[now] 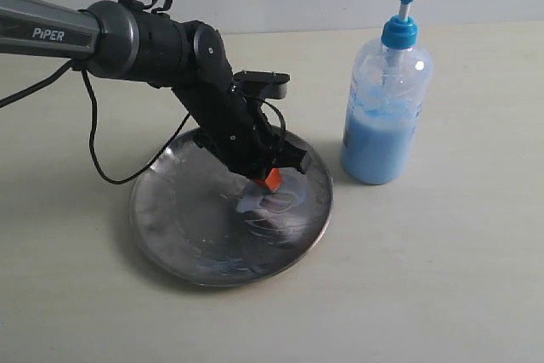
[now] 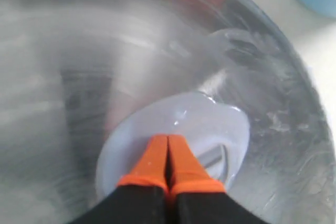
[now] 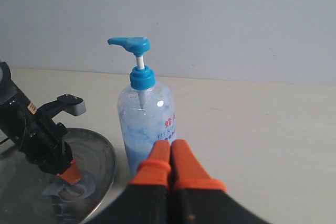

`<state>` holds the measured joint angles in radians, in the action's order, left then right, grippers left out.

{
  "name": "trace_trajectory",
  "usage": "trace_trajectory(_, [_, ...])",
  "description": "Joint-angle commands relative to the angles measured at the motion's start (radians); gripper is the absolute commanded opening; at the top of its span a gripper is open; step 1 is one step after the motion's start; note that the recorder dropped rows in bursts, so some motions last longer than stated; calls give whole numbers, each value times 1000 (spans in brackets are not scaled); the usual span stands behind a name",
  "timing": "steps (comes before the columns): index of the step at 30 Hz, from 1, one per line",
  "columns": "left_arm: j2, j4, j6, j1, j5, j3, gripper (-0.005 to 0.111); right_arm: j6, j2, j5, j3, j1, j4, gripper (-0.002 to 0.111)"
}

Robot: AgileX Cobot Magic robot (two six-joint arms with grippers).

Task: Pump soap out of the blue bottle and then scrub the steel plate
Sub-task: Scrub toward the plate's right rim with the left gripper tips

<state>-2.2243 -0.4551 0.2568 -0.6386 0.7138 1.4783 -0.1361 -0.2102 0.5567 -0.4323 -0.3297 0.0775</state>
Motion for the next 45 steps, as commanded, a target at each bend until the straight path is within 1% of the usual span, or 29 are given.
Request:
trace_trajectory(1, [-39, -18, 42, -12, -13, -21, 0, 3, 4, -21, 6, 4, 2, 0])
trace_trajectory(11, [-39, -18, 81, -105, -33, -21, 0, 3, 4, -21, 6, 4, 2, 0])
trace_trajectory(14, [-39, -8, 84, -112, -33, -21, 0, 3, 4, -21, 6, 4, 2, 0])
trace_trajectory(18, [-39, 54, 77, -112, -33, -21, 0, 3, 4, -21, 6, 4, 2, 0])
trace_trajectory(23, [-39, 180, -9, -92, -30, -21, 0, 3, 4, -21, 6, 4, 2, 0])
trace_trajectory(25, [-39, 207, -33, -79, -23, -21, 0, 3, 4, -21, 6, 4, 2, 0])
trace_trajectory(39, [-39, 214, -56, 30, 33, -21, 0, 3, 4, -21, 6, 4, 2, 0])
trace_trajectory(45, [-39, 225, -56, 40, 95, -21, 0, 3, 4, -21, 6, 4, 2, 0])
